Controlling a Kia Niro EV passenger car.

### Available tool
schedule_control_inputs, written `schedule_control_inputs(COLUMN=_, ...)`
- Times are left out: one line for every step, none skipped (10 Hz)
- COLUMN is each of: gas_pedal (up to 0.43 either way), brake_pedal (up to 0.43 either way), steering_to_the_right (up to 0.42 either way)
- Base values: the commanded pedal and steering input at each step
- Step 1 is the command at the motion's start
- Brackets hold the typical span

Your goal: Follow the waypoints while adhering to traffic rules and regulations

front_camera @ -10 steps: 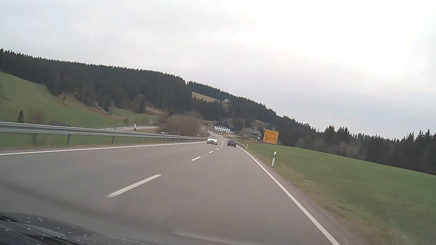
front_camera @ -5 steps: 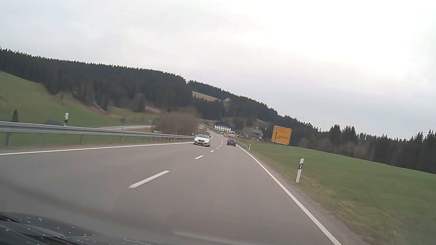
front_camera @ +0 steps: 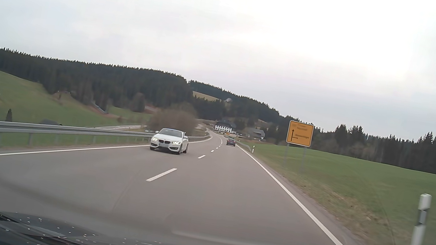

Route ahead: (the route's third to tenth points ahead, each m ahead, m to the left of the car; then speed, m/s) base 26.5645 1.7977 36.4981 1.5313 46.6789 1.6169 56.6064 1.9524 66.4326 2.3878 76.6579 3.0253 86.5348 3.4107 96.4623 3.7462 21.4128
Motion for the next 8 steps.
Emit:
schedule_control_inputs(gas_pedal=0.067, brake_pedal=0.000, steering_to_the_right=0.000)
schedule_control_inputs(gas_pedal=0.067, brake_pedal=0.000, steering_to_the_right=0.000)
schedule_control_inputs(gas_pedal=0.067, brake_pedal=0.000, steering_to_the_right=0.000)
schedule_control_inputs(gas_pedal=0.067, brake_pedal=0.000, steering_to_the_right=0.000)
schedule_control_inputs(gas_pedal=0.067, brake_pedal=0.000, steering_to_the_right=0.000)
schedule_control_inputs(gas_pedal=0.067, brake_pedal=0.000, steering_to_the_right=-0.001)
schedule_control_inputs(gas_pedal=0.047, brake_pedal=0.000, steering_to_the_right=0.000)
schedule_control_inputs(gas_pedal=0.000, brake_pedal=0.000, steering_to_the_right=0.000)
